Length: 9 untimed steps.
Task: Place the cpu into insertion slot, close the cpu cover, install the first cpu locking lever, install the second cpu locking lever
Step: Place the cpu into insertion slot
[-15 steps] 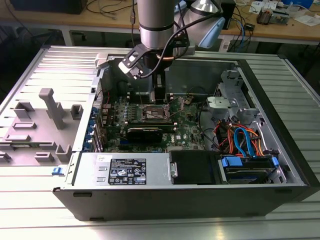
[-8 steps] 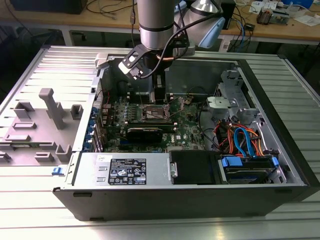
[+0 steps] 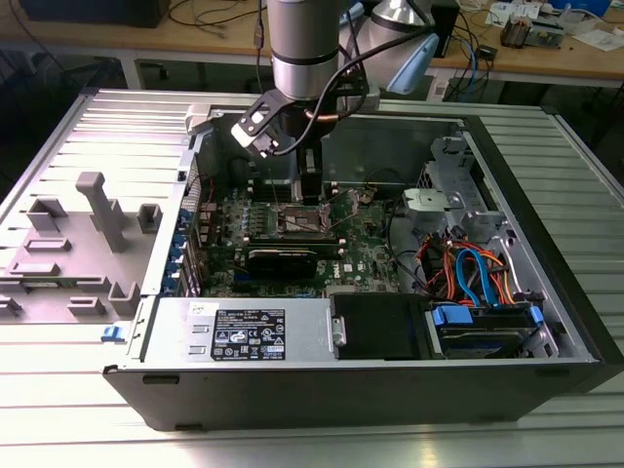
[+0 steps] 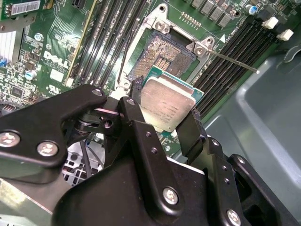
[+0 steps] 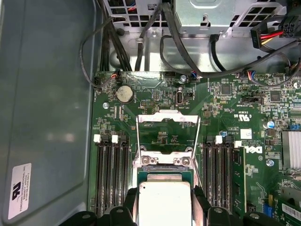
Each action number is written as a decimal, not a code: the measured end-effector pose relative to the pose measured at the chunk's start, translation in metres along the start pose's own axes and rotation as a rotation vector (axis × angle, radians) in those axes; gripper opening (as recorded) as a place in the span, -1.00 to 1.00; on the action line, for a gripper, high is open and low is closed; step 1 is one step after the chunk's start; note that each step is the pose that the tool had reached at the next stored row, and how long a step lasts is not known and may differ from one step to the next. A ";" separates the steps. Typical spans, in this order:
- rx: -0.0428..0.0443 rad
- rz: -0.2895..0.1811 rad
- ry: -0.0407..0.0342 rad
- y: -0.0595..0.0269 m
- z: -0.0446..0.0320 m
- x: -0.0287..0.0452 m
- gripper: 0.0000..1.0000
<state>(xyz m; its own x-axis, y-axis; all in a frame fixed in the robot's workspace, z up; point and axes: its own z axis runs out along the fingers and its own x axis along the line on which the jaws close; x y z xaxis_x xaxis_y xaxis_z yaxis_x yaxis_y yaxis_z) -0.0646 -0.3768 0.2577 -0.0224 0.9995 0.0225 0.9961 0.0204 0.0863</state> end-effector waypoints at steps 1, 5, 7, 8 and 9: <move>0.0001 0.000 -0.0002 -0.0001 0.0005 -0.0003 0.09; 0.0000 0.000 -0.0001 -0.0004 0.0045 -0.0010 0.09; 0.0000 0.000 -0.0002 -0.0007 0.0072 -0.0011 0.09; 0.0001 0.000 -0.0003 -0.0008 0.0083 -0.0011 0.09; 0.0001 0.000 -0.0004 -0.0008 0.0091 -0.0011 0.09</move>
<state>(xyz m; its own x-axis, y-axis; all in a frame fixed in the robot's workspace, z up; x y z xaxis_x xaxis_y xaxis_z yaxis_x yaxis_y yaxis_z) -0.0646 -0.3778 0.2484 -0.0224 0.9995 0.0221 0.9961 0.0204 0.0862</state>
